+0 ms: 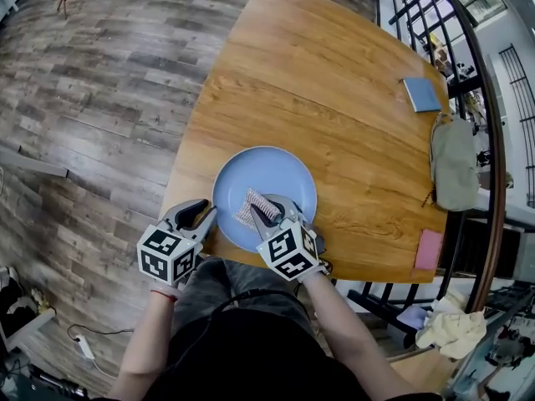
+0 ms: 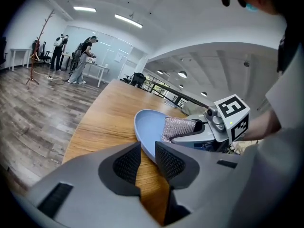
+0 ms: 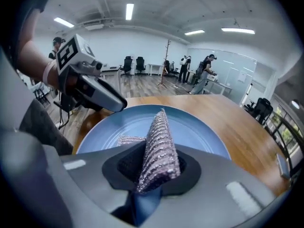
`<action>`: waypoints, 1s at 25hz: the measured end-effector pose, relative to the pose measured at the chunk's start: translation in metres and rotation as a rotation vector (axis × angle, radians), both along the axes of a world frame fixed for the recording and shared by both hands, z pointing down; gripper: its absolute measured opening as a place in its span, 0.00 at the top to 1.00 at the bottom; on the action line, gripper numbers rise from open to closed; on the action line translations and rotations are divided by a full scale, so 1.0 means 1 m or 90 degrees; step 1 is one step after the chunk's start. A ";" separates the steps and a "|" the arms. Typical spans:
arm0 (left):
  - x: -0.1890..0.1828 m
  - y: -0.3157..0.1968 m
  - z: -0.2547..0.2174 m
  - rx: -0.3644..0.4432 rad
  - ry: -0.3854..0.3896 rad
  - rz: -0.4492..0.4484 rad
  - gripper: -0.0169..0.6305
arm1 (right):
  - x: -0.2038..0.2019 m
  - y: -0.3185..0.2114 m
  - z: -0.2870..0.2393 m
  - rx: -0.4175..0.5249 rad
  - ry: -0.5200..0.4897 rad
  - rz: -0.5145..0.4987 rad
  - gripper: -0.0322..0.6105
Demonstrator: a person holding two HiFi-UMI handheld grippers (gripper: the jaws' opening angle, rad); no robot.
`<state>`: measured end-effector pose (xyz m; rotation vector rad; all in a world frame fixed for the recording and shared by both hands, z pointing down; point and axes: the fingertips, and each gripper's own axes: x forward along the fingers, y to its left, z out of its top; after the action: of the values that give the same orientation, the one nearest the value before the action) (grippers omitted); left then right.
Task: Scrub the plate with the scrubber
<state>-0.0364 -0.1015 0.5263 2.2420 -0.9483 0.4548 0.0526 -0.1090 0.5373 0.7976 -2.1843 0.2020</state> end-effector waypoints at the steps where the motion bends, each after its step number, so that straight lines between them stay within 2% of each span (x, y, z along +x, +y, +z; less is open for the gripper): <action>1: 0.002 0.000 0.000 -0.004 0.001 0.009 0.86 | -0.003 -0.001 0.000 0.008 0.024 -0.025 0.84; 5: 0.005 -0.002 0.005 -0.027 -0.006 0.018 0.86 | -0.015 -0.005 0.004 0.004 0.100 -0.101 0.84; 9: 0.005 -0.006 0.006 -0.040 -0.010 0.024 0.86 | -0.029 -0.015 0.006 -0.014 0.091 -0.128 0.84; 14: 0.007 -0.008 0.007 -0.048 -0.038 0.043 0.86 | -0.041 -0.027 0.008 -0.013 0.090 -0.164 0.84; 21: 0.006 -0.011 0.007 -0.066 -0.048 0.041 0.86 | -0.052 -0.049 0.009 0.019 0.114 -0.211 0.84; 25: 0.005 -0.011 0.007 -0.070 -0.053 0.035 0.86 | -0.047 -0.058 0.009 0.053 0.123 -0.213 0.84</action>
<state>-0.0309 -0.1125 0.5333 2.1680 -0.8822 0.6142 0.0056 -0.1675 0.5458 0.4626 -2.1127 -0.1296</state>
